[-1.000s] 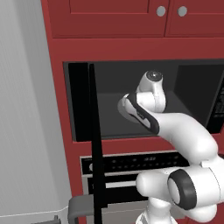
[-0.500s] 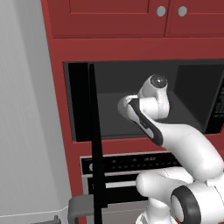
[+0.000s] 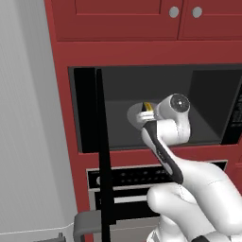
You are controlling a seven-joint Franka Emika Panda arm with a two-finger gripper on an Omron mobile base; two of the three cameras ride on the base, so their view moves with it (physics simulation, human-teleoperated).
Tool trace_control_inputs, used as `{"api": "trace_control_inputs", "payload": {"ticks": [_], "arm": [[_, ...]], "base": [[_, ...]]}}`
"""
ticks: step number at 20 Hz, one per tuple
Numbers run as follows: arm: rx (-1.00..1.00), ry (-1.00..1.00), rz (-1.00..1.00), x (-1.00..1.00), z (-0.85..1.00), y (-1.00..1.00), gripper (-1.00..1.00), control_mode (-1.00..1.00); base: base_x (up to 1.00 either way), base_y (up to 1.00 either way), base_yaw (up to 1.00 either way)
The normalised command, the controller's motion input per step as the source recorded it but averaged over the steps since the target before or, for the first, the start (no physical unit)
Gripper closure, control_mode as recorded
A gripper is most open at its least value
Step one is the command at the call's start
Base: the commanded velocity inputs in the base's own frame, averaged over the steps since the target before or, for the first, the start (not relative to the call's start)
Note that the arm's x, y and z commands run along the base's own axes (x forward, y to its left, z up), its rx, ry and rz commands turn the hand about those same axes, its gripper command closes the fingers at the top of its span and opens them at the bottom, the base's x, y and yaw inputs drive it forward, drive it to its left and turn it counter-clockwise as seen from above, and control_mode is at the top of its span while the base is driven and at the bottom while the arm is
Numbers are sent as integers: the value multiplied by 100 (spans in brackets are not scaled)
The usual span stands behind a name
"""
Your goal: Place the sponge inside the microwave to prepare for sanitizing.
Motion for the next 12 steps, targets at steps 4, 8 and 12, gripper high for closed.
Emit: {"api": "trace_control_inputs", "payload": {"ticks": [4, 8, 12], "arm": [[4, 2, -1, -35, 34, 0, -100, -100], [5, 8, 0, -46, 37, 0, -100, -100], [0, 0, 0, -63, 17, 0, -100, -100]], "base": [[0, 0, 0], [0, 0, 0], [0, 0, 0]]}}
